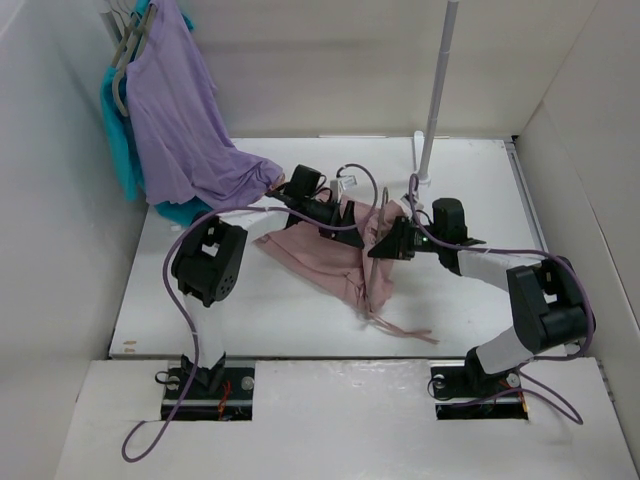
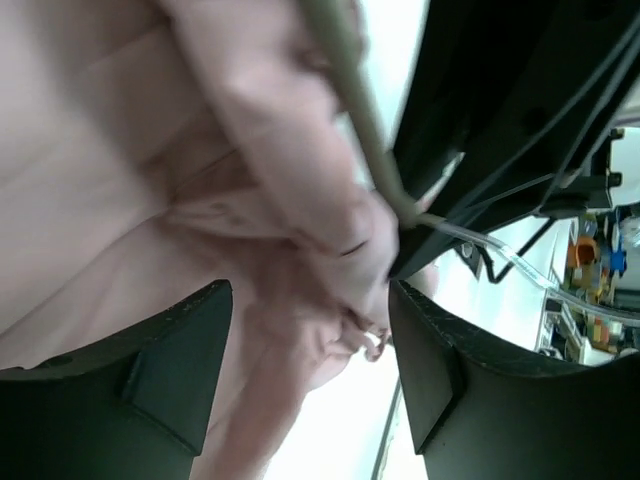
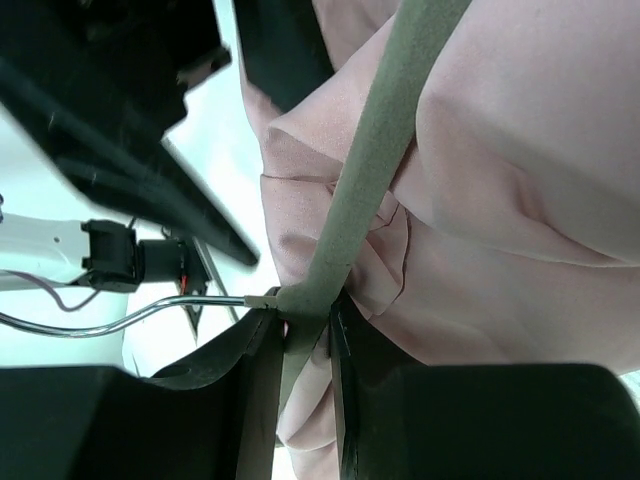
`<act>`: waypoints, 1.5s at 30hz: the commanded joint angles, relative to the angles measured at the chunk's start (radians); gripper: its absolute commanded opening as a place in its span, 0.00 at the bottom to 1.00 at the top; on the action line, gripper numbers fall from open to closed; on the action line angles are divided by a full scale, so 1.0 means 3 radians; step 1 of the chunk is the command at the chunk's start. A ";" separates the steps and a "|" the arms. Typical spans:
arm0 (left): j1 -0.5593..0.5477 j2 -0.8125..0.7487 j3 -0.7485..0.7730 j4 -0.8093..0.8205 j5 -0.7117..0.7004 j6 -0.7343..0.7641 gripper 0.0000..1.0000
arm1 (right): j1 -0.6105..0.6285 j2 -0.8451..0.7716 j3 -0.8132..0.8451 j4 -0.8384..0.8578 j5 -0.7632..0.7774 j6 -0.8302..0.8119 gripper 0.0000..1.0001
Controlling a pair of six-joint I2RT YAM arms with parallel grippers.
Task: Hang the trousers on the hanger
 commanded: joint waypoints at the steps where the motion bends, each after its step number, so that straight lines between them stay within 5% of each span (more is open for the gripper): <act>1: 0.0072 -0.0257 -0.0056 0.0317 0.0168 -0.0052 0.61 | 0.0003 -0.0114 0.0137 0.0041 -0.0194 -0.0147 0.00; 18: -0.0092 0.0162 0.0307 0.0348 -0.0128 -0.0338 0.67 | 0.0003 -0.0114 0.0203 -0.0061 -0.0225 -0.0183 0.00; 26: -0.0123 0.0387 0.0501 0.0108 -0.0379 -0.0170 0.37 | 0.0003 -0.0191 0.0203 -0.0122 -0.0225 -0.0213 0.00; 30: -0.0153 0.0387 0.0501 0.0108 -0.0344 -0.0139 0.00 | 0.0003 -0.0226 0.0203 -0.0122 -0.0225 -0.0213 0.00; 39: 0.0239 -0.0017 0.0501 -0.0623 -0.0548 0.0616 0.00 | -0.0646 -0.0825 -0.0093 -0.0122 0.0184 0.0548 0.00; 45: 0.0373 -0.0262 0.0399 -0.0782 -0.0584 0.0832 0.00 | -0.0790 -0.0713 -0.0400 -0.0276 0.0465 0.0641 0.00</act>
